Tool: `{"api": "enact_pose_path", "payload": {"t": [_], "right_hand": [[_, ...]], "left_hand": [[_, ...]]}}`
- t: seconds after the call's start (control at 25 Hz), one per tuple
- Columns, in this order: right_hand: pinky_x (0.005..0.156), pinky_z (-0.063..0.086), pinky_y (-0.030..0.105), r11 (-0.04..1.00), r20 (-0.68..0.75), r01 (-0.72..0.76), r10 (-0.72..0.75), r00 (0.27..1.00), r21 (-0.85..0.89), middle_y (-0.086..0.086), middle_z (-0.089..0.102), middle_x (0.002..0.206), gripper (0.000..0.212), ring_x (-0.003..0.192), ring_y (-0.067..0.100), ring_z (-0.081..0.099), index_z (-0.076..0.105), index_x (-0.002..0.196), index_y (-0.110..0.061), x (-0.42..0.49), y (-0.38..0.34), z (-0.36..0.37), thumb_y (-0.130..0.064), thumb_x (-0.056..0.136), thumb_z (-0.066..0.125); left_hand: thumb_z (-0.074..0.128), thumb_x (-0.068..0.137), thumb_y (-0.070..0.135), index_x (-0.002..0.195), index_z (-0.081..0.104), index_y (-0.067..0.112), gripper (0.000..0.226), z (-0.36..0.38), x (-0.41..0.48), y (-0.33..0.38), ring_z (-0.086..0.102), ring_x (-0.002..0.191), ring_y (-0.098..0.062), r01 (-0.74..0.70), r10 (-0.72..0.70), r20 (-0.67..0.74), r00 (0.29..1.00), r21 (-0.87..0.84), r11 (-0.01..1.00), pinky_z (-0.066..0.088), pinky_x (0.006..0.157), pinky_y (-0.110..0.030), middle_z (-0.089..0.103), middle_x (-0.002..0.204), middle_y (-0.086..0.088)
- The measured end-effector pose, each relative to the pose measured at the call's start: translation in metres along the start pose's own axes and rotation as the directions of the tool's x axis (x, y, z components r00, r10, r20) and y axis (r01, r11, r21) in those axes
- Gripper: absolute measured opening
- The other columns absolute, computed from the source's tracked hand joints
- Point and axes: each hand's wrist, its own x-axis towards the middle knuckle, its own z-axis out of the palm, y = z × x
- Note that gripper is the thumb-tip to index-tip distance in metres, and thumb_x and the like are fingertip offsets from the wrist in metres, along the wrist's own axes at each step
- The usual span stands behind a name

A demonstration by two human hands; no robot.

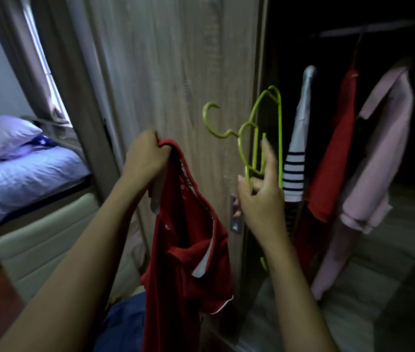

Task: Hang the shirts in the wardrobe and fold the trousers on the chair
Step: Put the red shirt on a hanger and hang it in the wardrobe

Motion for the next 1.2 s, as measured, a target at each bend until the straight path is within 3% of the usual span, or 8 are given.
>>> {"api": "enact_pose_path", "payload": {"t": [0.12, 0.24, 0.32, 0.48, 0.68, 0.92, 1.12, 1.2], "right_hand": [[0.048, 0.038, 0.031, 0.975, 0.039, 0.053, -0.045, 0.998, -0.217, -0.005, 0.041, 0.051, 0.058, 0.044, 0.01, 0.039, 0.039, 0.138, -0.039, -0.015, 0.008, 0.016, -0.008, 0.09, 0.049], [0.051, 0.043, 0.033, 0.973, 0.005, 0.091, -0.092, 0.996, -0.21, 0.001, 0.059, 0.069, 0.039, 0.052, 0.012, 0.051, 0.049, 0.127, -0.025, -0.03, 0.006, 0.032, -0.008, 0.093, 0.047], [0.051, 0.046, 0.032, 0.981, 0.026, -0.01, 0.015, 1.0, -0.195, 0.002, 0.066, 0.083, 0.024, 0.058, 0.012, 0.058, 0.048, 0.113, -0.025, -0.034, 0.003, 0.045, -0.01, 0.095, 0.042], [0.047, 0.035, 0.026, 0.932, -0.078, -0.241, 0.229, 0.97, -0.271, 0.006, 0.064, 0.073, 0.011, 0.057, 0.018, 0.055, 0.041, 0.079, -0.02, -0.032, -0.005, 0.06, -0.015, 0.086, 0.048], [0.05, 0.022, 0.032, 0.815, 0.019, -0.152, 0.195, 0.981, -0.559, -0.008, 0.037, 0.053, 0.049, 0.048, 0.011, 0.031, 0.044, 0.062, -0.018, -0.032, -0.028, 0.06, -0.056, 0.093, 0.038], [0.04, 0.033, 0.012, 0.911, 0.147, -0.179, 0.248, 0.958, -0.371, 0.004, 0.06, 0.064, 0.036, 0.051, 0.005, 0.053, 0.053, 0.08, -0.023, -0.015, -0.027, 0.061, -0.042, 0.1, 0.03], [0.06, 0.042, 0.029, 0.916, 0.318, -0.19, 0.309, 0.896, -0.354, 0.002, 0.054, 0.075, 0.038, 0.068, 0.018, 0.052, 0.048, 0.069, -0.026, 0.006, -0.022, 0.049, -0.039, 0.1, 0.032], [0.077, 0.043, 0.03, 0.882, 0.307, -0.144, 0.303, 0.902, -0.448, 0.008, 0.049, 0.099, 0.033, 0.088, 0.024, 0.05, 0.05, 0.075, -0.021, 0.012, -0.02, 0.049, -0.036, 0.1, 0.034]], "left_hand": [[0.054, 0.085, 0.013, 0.079, 0.048, 0.004, 0.012, -0.007, -0.01, -0.033, 0.052, 0.078, -0.031, 0.014, -0.015, 0.024, 1.0, 0.024, 1.0, 0.032, 0.065, -0.032, 0.054, 0.081, -0.018], [0.052, 0.084, 0.016, 0.074, 0.044, 0.008, 0.015, -0.01, -0.014, -0.065, 0.055, 0.082, -0.035, 0.06, -0.061, 0.029, 0.998, 0.031, 0.998, 0.033, 0.065, -0.033, 0.054, 0.08, -0.016], [0.052, 0.084, 0.018, 0.075, 0.043, 0.009, 0.016, -0.011, -0.016, -0.08, 0.056, 0.082, -0.037, 0.083, -0.084, 0.031, 0.996, 0.029, 0.996, 0.034, 0.064, -0.034, 0.053, 0.078, -0.015], [0.053, 0.083, 0.023, 0.082, 0.049, 0.006, 0.017, -0.016, -0.014, -0.097, 0.057, 0.088, -0.038, 0.122, -0.122, 0.006, 0.992, 0.049, 0.991, 0.039, 0.069, -0.037, 0.061, 0.091, -0.021], [0.052, 0.082, 0.019, 0.082, 0.05, 0.008, 0.012, -0.018, -0.013, -0.112, 0.057, 0.089, -0.038, 0.141, -0.142, 0.016, 0.99, 0.058, 0.988, 0.037, 0.069, -0.035, 0.062, 0.092, -0.021], [0.054, 0.083, 0.019, 0.084, 0.05, 0.007, 0.012, -0.016, -0.012, -0.117, 0.058, 0.088, -0.038, 0.145, -0.148, 0.036, 0.988, 0.062, 0.987, 0.043, 0.074, -0.04, 0.062, 0.092, -0.021], [0.054, 0.084, 0.019, 0.086, 0.05, 0.007, 0.012, -0.013, -0.008, -0.116, 0.058, 0.087, -0.037, 0.157, -0.16, 0.035, 0.987, 0.071, 0.985, 0.045, 0.075, -0.04, 0.061, 0.089, -0.017], [0.054, 0.084, 0.019, 0.087, 0.051, 0.006, 0.014, -0.01, -0.007, -0.116, 0.058, 0.087, -0.037, 0.162, -0.165, 0.038, 0.986, 0.064, 0.985, 0.048, 0.077, -0.042, 0.061, 0.09, -0.018]]}}
